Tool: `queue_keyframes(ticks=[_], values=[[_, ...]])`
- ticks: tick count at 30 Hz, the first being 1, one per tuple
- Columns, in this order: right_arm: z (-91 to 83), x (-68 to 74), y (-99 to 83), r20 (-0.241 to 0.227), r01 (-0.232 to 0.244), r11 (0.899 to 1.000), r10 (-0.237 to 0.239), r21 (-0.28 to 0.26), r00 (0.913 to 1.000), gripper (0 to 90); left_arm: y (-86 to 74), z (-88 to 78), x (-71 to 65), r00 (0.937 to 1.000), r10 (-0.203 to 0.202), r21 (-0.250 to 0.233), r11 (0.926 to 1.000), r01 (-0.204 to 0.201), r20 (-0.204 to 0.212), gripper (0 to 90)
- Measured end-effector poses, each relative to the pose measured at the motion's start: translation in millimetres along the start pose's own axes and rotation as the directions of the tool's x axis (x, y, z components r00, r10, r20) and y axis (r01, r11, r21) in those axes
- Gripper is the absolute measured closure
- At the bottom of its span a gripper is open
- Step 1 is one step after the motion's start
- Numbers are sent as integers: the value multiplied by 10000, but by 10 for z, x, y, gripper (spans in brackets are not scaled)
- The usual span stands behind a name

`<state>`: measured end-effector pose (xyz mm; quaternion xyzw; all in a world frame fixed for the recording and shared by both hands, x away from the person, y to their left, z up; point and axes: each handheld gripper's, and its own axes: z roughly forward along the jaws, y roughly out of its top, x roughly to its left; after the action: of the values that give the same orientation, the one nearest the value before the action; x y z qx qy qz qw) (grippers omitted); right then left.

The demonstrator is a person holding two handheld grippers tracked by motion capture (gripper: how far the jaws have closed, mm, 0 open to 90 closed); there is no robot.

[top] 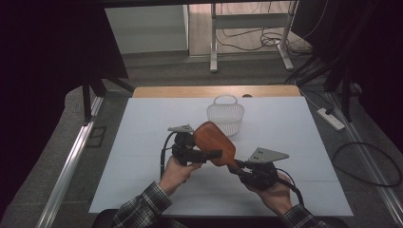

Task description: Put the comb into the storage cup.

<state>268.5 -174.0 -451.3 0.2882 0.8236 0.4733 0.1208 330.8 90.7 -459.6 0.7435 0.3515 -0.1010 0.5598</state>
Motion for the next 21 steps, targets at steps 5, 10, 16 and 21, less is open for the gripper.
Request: queue_keyframes(ticks=[5,10,16,21], values=[[2,1,-2,-91,84,10000,-84,-12,9999,721,-6,-35,22,9978,-458,-239,9986,470,485,279],[28,-21,-11,-218,55,9998,-51,205,9997,722,-13,-68,79,9868,-1147,-308,9924,1189,1142,398],[88,-16,-34,-190,268,9975,-256,658,9995,722,4,-74,71,9769,-1425,-178,9890,1472,1594,511],[105,-21,-31,-218,334,9958,-316,858,9993,716,26,-70,45,9826,-1134,-3,9934,1147,1469,531]])
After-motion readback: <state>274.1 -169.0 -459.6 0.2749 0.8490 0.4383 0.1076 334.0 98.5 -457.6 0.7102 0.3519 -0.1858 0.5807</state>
